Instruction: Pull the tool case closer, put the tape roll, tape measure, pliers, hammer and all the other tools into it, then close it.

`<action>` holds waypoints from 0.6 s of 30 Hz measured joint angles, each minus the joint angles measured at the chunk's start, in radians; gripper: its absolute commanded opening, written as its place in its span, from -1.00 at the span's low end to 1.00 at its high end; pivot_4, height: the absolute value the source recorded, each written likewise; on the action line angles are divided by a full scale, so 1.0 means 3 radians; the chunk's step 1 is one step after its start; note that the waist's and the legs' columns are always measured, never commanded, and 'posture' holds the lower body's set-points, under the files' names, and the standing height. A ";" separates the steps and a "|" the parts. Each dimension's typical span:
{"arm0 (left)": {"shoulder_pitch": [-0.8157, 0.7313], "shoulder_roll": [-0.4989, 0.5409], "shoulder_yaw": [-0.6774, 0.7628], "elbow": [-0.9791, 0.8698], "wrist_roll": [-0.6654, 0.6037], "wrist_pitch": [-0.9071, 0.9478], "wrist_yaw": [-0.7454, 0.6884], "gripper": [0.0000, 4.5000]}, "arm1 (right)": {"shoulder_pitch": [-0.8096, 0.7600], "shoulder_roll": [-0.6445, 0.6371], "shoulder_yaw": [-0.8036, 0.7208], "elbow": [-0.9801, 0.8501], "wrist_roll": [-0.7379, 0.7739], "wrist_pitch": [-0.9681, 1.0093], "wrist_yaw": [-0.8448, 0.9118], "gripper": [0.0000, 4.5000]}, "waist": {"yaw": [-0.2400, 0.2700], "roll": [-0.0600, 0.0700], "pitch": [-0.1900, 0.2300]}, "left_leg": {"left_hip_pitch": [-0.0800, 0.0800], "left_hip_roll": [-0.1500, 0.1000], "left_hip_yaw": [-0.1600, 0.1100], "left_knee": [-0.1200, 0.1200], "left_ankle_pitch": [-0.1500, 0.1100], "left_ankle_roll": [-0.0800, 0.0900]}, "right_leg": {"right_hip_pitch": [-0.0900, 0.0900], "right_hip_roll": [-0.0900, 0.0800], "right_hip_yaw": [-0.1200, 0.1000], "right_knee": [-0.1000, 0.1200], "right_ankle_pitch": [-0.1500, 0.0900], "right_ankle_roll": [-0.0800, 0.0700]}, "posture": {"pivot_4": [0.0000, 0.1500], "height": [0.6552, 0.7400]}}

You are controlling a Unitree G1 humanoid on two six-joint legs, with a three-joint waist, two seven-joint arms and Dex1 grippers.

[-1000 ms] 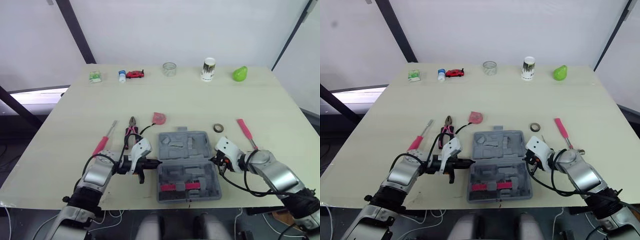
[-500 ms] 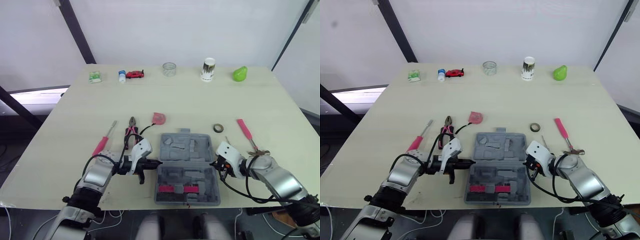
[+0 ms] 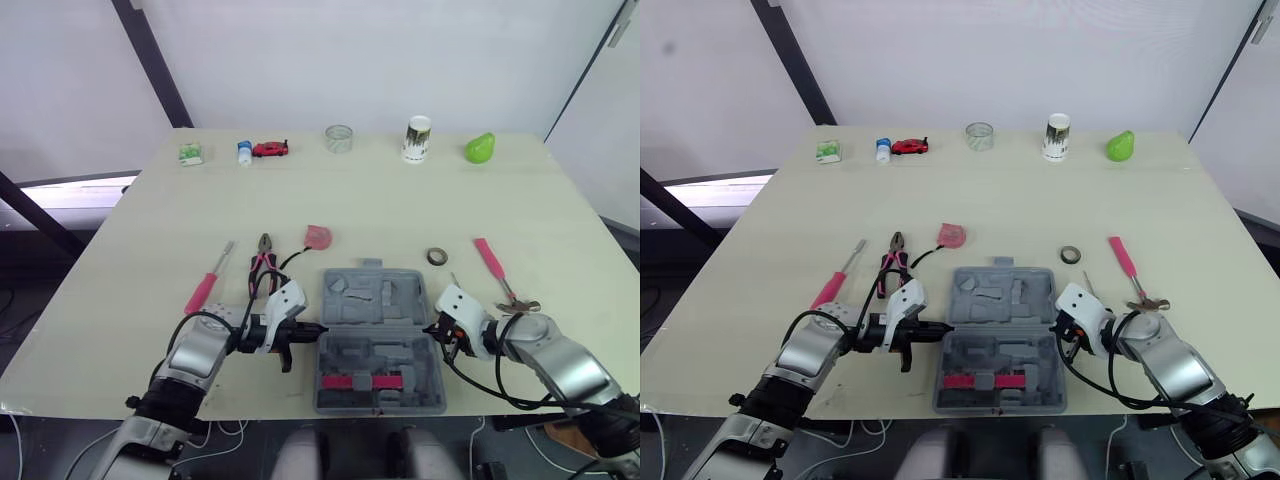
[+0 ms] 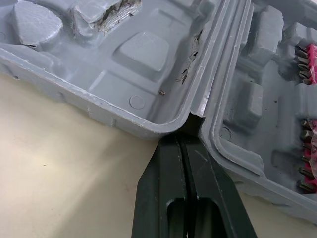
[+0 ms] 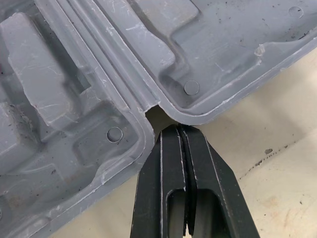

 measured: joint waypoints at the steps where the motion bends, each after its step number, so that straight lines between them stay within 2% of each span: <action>1: 0.0004 0.0000 0.0000 -0.0005 -0.0001 0.0000 0.0001 -0.98 | 0.0010 -0.0003 -0.0004 -0.0014 0.0000 0.0006 0.0000 -1.00 | 0.0000 0.0000 0.0000 | 0.0000 0.0000 0.0000 0.0000 0.0000 0.0000 | 0.0000 0.0000 0.0000 0.0000 0.0000 0.0000 | 1.00 1.00; 18: 0.0186 0.0109 -0.0001 -0.0243 -0.0073 0.0067 0.0053 -0.98 | 0.0112 -0.0011 -0.0015 -0.0186 0.0025 0.0114 -0.0001 -1.00 | -0.0007 0.0000 0.0000 | 0.0001 0.0001 -0.0006 0.0000 0.0000 0.0000 | 0.0000 0.0000 0.0001 0.0000 0.0000 0.0000 | 1.00 1.00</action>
